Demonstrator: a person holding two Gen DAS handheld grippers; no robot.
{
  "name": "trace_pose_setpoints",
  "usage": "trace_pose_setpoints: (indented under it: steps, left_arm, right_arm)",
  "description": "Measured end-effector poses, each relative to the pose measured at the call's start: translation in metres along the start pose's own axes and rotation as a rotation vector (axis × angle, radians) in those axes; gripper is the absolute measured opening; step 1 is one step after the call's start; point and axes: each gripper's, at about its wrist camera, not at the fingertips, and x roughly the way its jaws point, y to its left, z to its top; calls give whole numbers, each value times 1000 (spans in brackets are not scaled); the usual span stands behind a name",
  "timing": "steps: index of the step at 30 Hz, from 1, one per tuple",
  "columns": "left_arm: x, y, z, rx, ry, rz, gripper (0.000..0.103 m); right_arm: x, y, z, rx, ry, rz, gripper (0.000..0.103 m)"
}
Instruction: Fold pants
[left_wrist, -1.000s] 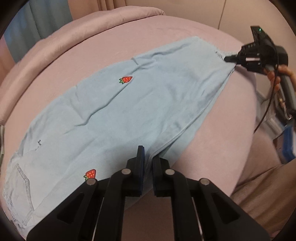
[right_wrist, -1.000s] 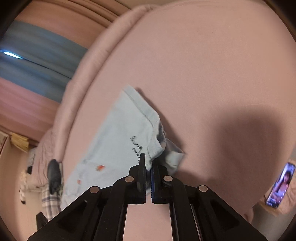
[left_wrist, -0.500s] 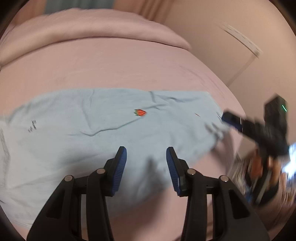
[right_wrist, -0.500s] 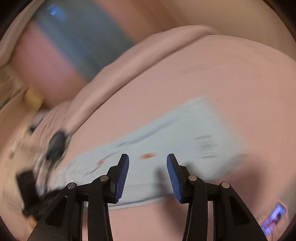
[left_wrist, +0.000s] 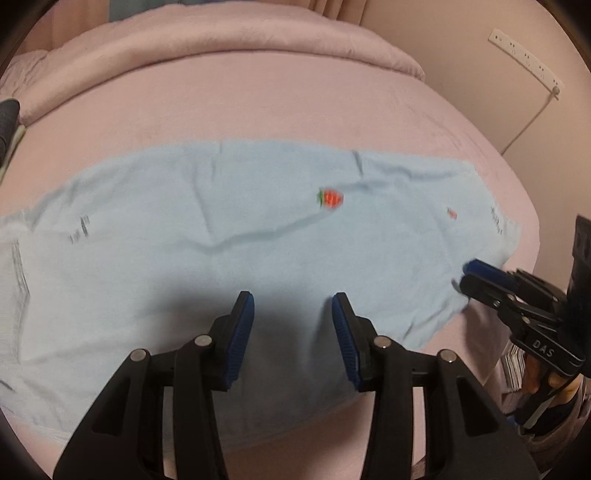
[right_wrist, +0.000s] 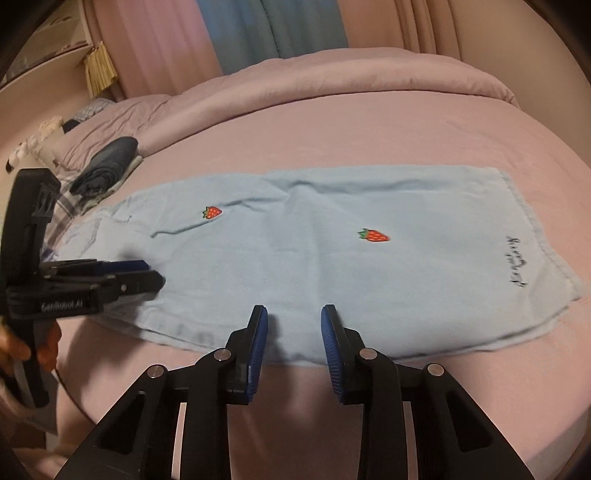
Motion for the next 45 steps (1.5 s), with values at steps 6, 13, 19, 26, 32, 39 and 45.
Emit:
trace_pose_setpoints:
  steps: [6,13,19,26,32,39,45]
  left_arm:
    - [15,-26,48,43,-49,-50,43]
    - [69,-65,77,100,36,-78,43]
    - [84,-65,84,92,87,-70,46]
    - [57,-49,74,34,38,-86,45]
    - [20,-13,46,-46,-6,-28,45]
    - [11,28,17,-181,12,62,45]
    - [12,26,9,-166,25,107,46]
  right_arm:
    - [8,-5,22,-5,-70,-15,32]
    - [33,-3,10,-19,2,-50,32]
    - [23,0,8,-28,13,-60,32]
    - [20,-1,0,-14,18,-61,32]
    - [12,0,10,-9,-22,-49,32]
    - [31,1,7,-34,-2,-68,33]
    - [28,-2,9,-37,-15,-47,34]
